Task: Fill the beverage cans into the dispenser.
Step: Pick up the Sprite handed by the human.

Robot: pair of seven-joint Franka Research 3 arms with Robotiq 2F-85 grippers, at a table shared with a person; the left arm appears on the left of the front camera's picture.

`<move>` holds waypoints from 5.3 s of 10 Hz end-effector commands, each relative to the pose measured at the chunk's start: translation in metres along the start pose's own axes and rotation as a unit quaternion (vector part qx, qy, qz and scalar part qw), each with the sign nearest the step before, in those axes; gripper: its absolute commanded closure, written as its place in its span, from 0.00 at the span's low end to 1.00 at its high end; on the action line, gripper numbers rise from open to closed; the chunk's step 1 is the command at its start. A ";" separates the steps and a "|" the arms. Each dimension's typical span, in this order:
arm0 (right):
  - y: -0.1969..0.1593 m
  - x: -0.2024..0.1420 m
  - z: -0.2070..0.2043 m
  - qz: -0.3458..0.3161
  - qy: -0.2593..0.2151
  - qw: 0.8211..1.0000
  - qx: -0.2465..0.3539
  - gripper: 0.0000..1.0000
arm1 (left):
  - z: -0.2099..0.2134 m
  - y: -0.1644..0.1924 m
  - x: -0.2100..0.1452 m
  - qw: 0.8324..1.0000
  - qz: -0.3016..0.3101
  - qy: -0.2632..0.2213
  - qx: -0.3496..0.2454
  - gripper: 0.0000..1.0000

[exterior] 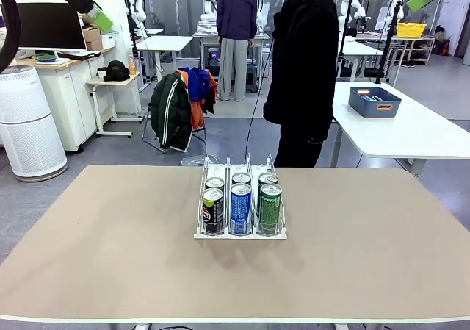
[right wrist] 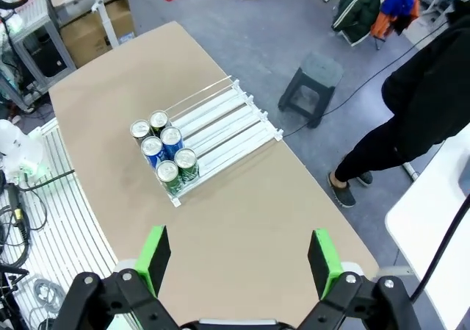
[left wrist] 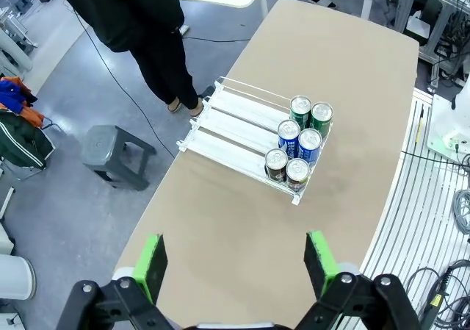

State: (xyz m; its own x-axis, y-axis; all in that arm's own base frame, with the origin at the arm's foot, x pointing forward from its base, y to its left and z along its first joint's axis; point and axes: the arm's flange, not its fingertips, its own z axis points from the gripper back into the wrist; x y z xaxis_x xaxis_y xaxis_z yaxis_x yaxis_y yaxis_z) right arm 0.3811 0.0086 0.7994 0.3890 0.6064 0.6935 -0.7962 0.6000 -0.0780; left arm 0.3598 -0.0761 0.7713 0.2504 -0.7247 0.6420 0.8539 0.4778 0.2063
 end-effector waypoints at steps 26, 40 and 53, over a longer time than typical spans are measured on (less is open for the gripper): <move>0.014 -0.001 0.036 -0.020 -0.022 0.999 -0.012 0.00 | 0.022 -0.001 0.022 0.996 0.030 -0.065 -0.045 0.00; 0.014 -0.001 0.036 -0.020 -0.022 0.999 -0.012 0.00 | 0.022 -0.001 0.022 0.996 0.030 -0.065 -0.045 0.00; 0.014 -0.001 0.036 -0.020 -0.022 0.999 -0.012 0.00 | 0.022 -0.001 0.022 0.996 0.030 -0.065 -0.045 0.00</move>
State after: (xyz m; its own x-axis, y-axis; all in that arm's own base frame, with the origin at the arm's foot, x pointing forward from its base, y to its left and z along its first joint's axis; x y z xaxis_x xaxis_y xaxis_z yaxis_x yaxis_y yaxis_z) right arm 0.3535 -0.0019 0.8234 0.3997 0.5566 0.7283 -0.7713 0.6336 -0.0608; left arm 0.3548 -0.0816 0.8022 0.2462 -0.6259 0.7401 0.8741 0.4732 0.1095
